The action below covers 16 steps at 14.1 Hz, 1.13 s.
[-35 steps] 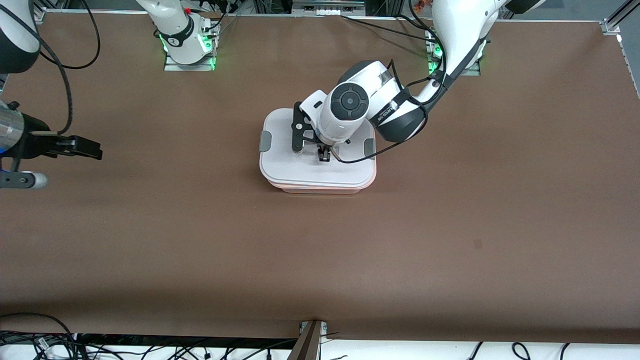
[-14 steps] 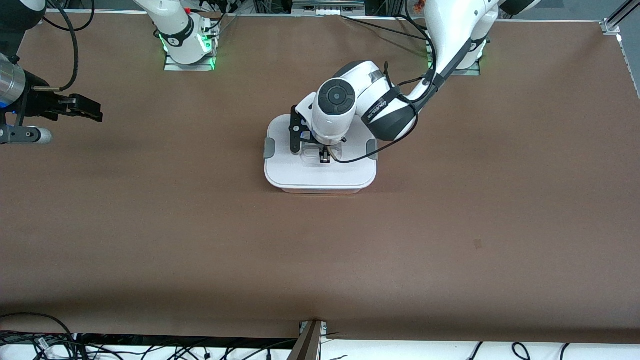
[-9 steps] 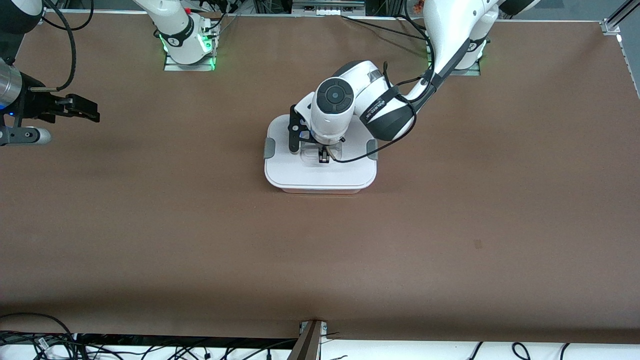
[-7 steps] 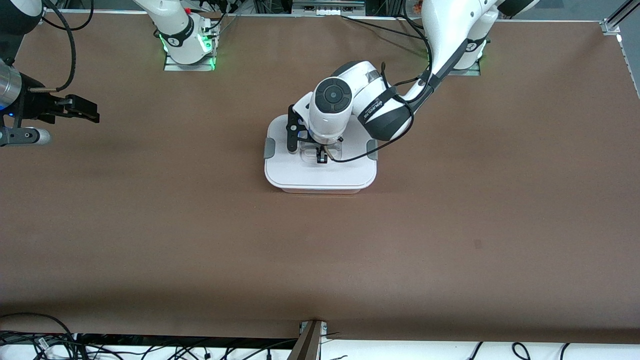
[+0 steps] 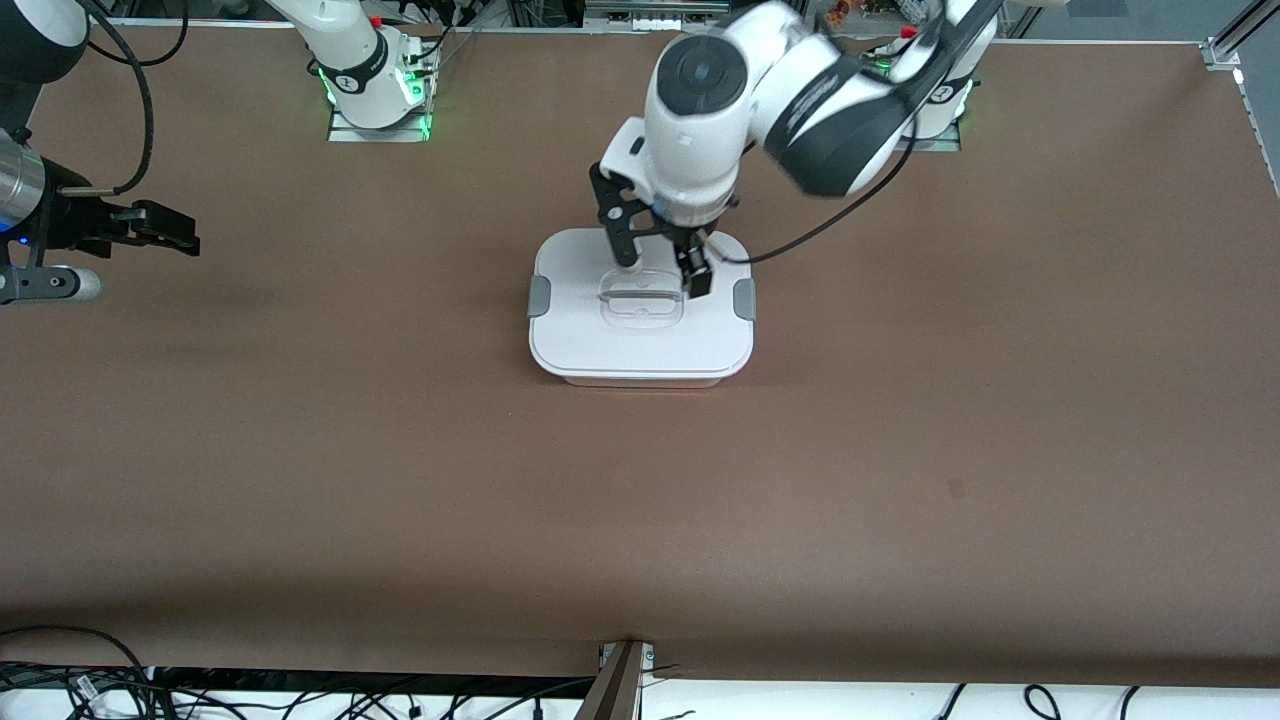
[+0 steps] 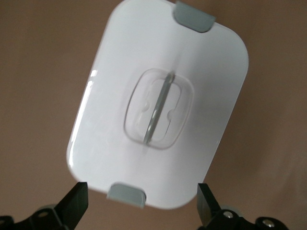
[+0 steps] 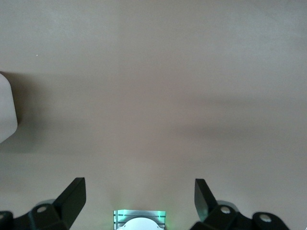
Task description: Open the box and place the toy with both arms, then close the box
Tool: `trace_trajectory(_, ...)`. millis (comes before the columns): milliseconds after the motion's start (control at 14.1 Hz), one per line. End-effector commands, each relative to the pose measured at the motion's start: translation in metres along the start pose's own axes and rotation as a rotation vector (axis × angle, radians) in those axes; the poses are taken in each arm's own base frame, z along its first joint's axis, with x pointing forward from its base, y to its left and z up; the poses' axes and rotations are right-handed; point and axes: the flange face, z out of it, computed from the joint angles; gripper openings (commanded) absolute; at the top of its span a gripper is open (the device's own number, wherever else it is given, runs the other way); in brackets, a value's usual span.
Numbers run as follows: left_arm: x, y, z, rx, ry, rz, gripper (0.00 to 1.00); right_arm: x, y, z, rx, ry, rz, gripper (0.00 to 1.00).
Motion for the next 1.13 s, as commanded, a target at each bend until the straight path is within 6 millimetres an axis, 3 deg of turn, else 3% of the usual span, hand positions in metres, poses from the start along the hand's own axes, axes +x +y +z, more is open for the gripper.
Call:
trace_trajectory(0, -0.042, -0.033, -0.029, 0.044, -0.039, -0.179, 1.0, 0.002, 0.002, -0.006, 0.013, 0.011, -0.012, 1.0)
trace_trajectory(283, -0.098, -0.084, -0.077, 0.076, -0.007, -0.358, 1.0, 0.002, 0.001, -0.006, 0.013, 0.013, -0.015, 1.0)
trace_trajectory(424, -0.122, -0.109, -0.115, 0.095, 0.039, -0.516, 1.0, 0.002, 0.001, -0.006, 0.013, 0.013, -0.013, 1.0)
trace_trajectory(707, -0.174, -0.143, -0.14, 0.137, 0.052, -0.704, 1.0, 0.002, 0.001, -0.006, 0.013, 0.013, -0.013, 1.0)
trace_trajectory(919, -0.235, -0.155, -0.151, 0.179, 0.026, -0.811, 1.0, 0.002, 0.001, -0.006, 0.013, 0.013, -0.012, 1.0)
trace_trajectory(1061, -0.277, -0.169, -0.148, 0.17, 0.011, -0.9, 1.0, 0.002, 0.001, -0.006, 0.013, 0.013, -0.012, 1.0)
